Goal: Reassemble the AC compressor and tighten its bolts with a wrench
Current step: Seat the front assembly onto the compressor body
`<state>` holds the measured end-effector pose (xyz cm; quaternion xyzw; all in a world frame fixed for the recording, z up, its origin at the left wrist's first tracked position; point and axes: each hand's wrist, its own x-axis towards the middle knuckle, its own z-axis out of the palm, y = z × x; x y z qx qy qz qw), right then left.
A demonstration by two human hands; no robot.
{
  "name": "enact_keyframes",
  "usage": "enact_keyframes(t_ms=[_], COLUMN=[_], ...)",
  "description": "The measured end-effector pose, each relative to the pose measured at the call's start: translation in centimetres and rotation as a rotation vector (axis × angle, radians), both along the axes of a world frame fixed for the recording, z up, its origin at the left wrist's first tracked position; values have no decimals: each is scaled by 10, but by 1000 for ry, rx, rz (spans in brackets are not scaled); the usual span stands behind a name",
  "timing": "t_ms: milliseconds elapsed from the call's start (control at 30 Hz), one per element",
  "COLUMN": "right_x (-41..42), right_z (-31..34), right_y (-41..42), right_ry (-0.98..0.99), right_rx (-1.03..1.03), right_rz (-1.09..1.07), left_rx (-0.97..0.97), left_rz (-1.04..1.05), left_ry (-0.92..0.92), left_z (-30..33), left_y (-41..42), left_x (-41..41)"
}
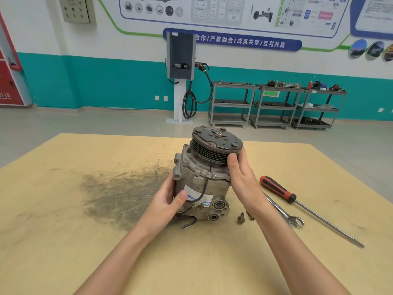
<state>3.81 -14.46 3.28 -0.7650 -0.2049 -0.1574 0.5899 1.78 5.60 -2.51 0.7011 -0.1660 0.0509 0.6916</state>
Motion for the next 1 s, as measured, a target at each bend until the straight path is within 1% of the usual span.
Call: enact_keyframes(t_ms=[267, 367, 533, 733, 833, 900, 1000], right_x=[1, 1, 1, 2, 1, 1, -1], right_z=[5, 9, 14, 15, 12, 10, 2], right_y=[-1, 5, 20, 29, 20, 7, -22], right_ry=[13, 12, 11, 52, 104, 145, 113], right_rx=[-88, -92, -66, -52, -35, 15, 24], right_rz=[37, 57, 101, 102, 87, 84, -3], left_rx=[55, 45, 121, 98, 112, 115, 107], left_rz=[-25, -5, 21, 37, 51, 65, 91], left_ry=[16, 21, 1, 0, 5, 6, -2], left_z=[1, 0, -8, -6, -7, -10, -14], left_y=[-5, -4, -3, -1, -2, -2, -3], left_x=[15, 17, 24, 18, 17, 19, 23])
